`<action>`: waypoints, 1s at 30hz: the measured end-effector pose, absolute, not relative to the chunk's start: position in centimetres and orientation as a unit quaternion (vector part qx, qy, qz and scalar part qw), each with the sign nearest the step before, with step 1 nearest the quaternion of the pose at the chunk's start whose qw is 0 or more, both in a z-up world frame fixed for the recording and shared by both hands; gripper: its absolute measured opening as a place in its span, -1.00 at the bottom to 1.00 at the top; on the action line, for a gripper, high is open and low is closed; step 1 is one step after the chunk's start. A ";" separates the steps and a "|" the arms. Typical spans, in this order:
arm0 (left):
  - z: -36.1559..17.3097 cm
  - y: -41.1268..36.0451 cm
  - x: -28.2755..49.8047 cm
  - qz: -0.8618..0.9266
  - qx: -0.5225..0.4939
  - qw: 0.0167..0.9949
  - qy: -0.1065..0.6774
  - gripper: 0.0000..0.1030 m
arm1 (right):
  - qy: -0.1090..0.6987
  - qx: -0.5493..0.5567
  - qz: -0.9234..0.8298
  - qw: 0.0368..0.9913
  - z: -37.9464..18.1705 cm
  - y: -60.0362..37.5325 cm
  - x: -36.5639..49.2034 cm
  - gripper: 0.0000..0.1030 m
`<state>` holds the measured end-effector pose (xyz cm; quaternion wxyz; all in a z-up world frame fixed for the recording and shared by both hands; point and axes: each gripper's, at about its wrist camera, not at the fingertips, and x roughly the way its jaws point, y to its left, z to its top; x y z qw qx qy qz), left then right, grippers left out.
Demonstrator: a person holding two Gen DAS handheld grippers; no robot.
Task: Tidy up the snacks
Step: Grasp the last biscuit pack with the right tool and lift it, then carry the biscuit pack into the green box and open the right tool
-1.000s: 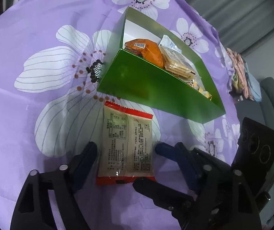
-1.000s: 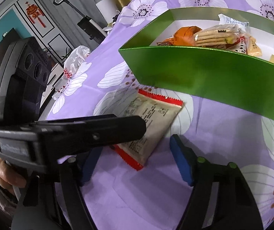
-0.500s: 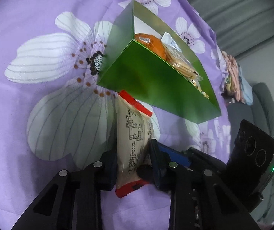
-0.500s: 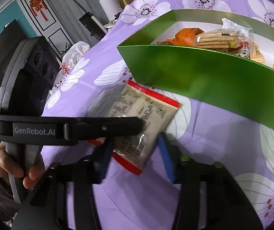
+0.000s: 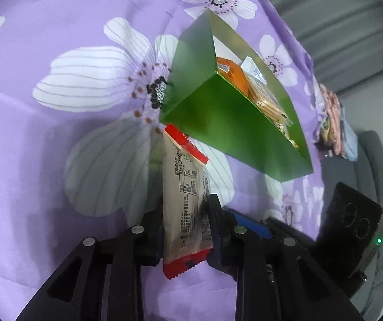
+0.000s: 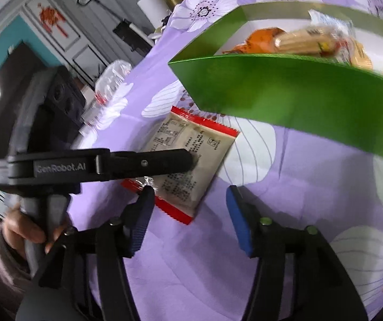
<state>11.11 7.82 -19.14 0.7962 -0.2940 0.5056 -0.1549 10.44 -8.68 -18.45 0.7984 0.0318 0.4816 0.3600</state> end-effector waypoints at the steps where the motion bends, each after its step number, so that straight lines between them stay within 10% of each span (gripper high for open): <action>1: -18.9 7.8 11.0 -0.149 -0.284 0.801 0.505 -0.30 | 0.481 0.023 0.360 0.799 -18.4 -8.3 10.5 0.18; 6: -18.0 8.2 10.6 -0.154 -0.283 0.812 0.486 0.04 | 0.485 0.020 0.378 0.788 -18.4 -6.8 11.0 0.33; 11: -18.8 9.4 11.0 -0.133 -0.289 0.811 0.491 -0.40 | 0.483 0.016 0.375 0.791 -18.7 -6.6 11.4 0.32; 22: -19.0 8.5 10.7 -0.133 -0.244 0.827 0.489 -0.51 | 0.458 -0.026 0.346 0.818 -18.6 -7.3 10.9 -0.37; 30: -18.1 8.5 10.1 -0.141 -0.250 0.830 0.478 -0.51 | 0.438 0.002 0.341 0.832 -17.6 -8.4 10.1 -0.51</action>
